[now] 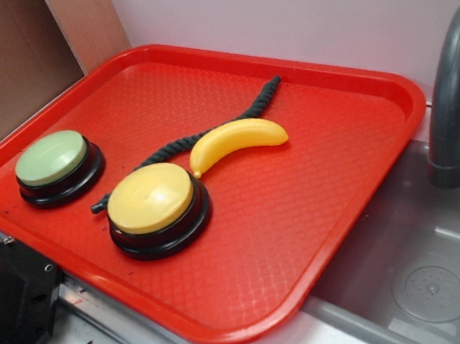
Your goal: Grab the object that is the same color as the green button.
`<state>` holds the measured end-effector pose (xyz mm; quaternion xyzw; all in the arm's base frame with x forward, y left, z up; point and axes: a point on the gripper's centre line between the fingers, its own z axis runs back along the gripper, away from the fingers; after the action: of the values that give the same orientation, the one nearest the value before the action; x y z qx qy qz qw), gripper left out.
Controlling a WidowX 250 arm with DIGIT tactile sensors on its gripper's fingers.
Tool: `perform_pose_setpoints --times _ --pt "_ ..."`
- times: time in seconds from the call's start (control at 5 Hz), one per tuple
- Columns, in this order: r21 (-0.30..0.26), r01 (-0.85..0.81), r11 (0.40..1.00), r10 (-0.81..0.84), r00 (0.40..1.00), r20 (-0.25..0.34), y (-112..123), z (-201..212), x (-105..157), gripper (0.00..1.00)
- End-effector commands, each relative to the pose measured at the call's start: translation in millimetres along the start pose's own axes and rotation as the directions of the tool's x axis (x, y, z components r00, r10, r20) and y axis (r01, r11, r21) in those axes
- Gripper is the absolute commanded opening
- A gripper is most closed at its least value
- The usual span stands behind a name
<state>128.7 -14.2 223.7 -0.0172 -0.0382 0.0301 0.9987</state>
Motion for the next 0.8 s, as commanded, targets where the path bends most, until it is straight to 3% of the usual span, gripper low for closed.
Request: perform_pose_setpoints --times 0.0,0.2,0.4,0.6 --pt "0.049 -0.126 0.991 0.122 0.989 0.086 9 -44 28 1.00" --pt "0.063 -0.121 0.991 0.113 0.987 0.115 11 -79 55 1.00" --pt "0.145 -0.086 0.986 0.069 0.990 0.124 15 -105 75 1.00" --pt "0.112 0.035 0.993 -0.047 0.993 0.111 17 -134 97 1.00"
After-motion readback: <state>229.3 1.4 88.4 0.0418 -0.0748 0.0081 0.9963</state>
